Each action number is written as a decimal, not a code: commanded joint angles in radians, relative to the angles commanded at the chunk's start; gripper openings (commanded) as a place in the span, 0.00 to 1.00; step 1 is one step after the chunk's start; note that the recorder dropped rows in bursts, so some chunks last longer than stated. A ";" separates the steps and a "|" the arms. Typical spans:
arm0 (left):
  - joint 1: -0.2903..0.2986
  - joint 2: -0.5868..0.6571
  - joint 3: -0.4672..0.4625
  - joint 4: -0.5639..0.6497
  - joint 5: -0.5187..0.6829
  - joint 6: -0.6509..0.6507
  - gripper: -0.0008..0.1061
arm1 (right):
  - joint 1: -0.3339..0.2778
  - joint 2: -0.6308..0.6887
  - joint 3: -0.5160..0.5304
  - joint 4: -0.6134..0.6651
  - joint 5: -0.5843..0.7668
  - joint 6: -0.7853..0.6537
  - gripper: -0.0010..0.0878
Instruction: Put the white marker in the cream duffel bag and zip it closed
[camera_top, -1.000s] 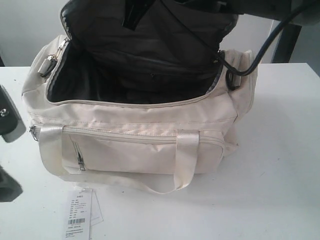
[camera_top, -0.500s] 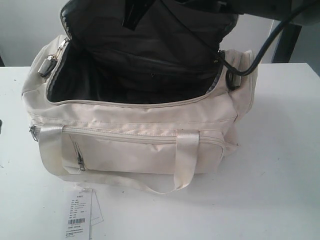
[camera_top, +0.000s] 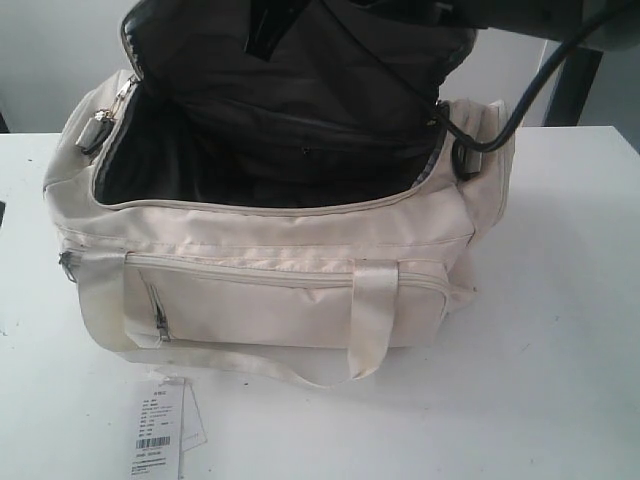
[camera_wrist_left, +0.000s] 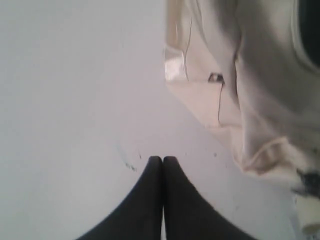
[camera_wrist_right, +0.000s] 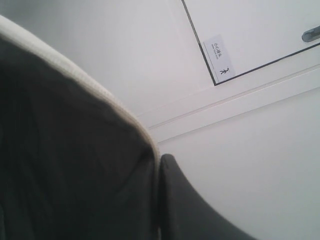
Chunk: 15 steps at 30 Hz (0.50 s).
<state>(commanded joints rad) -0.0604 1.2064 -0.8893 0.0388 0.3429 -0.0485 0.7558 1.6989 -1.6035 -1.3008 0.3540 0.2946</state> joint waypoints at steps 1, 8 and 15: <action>0.000 0.026 -0.027 0.000 -0.002 0.002 0.01 | 0.000 0.000 0.000 0.000 -0.002 0.000 0.01; 0.026 0.196 -0.202 0.000 -0.119 -0.004 0.03 | 0.000 0.000 0.000 0.006 -0.009 0.000 0.01; 0.049 0.284 -0.271 -0.059 -0.135 -0.004 0.26 | 0.000 0.000 0.000 0.055 -0.009 0.047 0.01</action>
<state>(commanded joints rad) -0.0117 1.4900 -1.1606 -0.0198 0.2079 -0.0528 0.7558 1.6989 -1.6035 -1.2463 0.3446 0.3415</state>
